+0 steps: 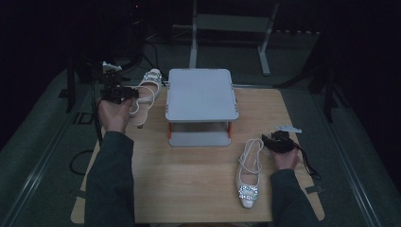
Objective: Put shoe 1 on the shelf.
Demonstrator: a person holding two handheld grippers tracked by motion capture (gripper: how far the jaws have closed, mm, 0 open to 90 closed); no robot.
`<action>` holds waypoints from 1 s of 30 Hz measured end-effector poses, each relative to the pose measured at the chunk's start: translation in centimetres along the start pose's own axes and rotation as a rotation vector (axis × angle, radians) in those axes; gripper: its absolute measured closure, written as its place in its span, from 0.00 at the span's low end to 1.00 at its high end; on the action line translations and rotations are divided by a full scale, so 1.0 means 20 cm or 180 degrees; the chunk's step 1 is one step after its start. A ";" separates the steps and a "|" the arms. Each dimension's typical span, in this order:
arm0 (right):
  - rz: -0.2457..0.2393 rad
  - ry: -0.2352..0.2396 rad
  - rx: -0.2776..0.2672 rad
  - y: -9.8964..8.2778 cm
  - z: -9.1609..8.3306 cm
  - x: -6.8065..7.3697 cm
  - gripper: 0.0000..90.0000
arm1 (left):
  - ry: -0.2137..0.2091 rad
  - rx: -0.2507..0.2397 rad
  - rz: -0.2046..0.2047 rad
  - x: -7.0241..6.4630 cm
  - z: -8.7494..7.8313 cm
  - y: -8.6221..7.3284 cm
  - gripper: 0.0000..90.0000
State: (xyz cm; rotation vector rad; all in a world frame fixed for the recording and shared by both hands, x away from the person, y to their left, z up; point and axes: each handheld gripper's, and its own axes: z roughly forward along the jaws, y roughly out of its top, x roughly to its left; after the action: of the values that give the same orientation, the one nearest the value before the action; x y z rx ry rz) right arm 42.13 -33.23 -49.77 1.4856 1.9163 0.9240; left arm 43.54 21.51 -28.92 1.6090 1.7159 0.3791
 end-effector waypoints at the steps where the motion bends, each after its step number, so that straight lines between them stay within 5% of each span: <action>1: 0.0000 -0.0001 0.0001 0.00 0.00 0.00 0.58 | -0.0008 0.0001 0.0004 -0.02 0.00 0.01 0.89; 8: 0.0002 -0.0006 -0.0001 0.00 0.00 0.00 0.58 | 0.0008 0.0010 0.0020 -0.14 0.02 0.12 0.89; 15: 0.0009 0.0000 0.0003 0.00 0.00 0.00 0.58 | 0.0005 0.0019 -0.0104 -0.28 0.08 0.18 0.89; 30: 0.0001 0.0003 0.0004 0.00 0.00 0.00 0.58 | 0.0121 0.0130 -0.0376 -0.55 0.26 0.20 0.89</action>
State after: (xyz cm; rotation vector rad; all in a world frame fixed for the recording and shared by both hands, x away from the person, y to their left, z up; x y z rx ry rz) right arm 42.21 -33.21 -49.76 1.4864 1.9178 0.9239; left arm 49.36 10.25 -26.41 1.5292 1.8483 0.3204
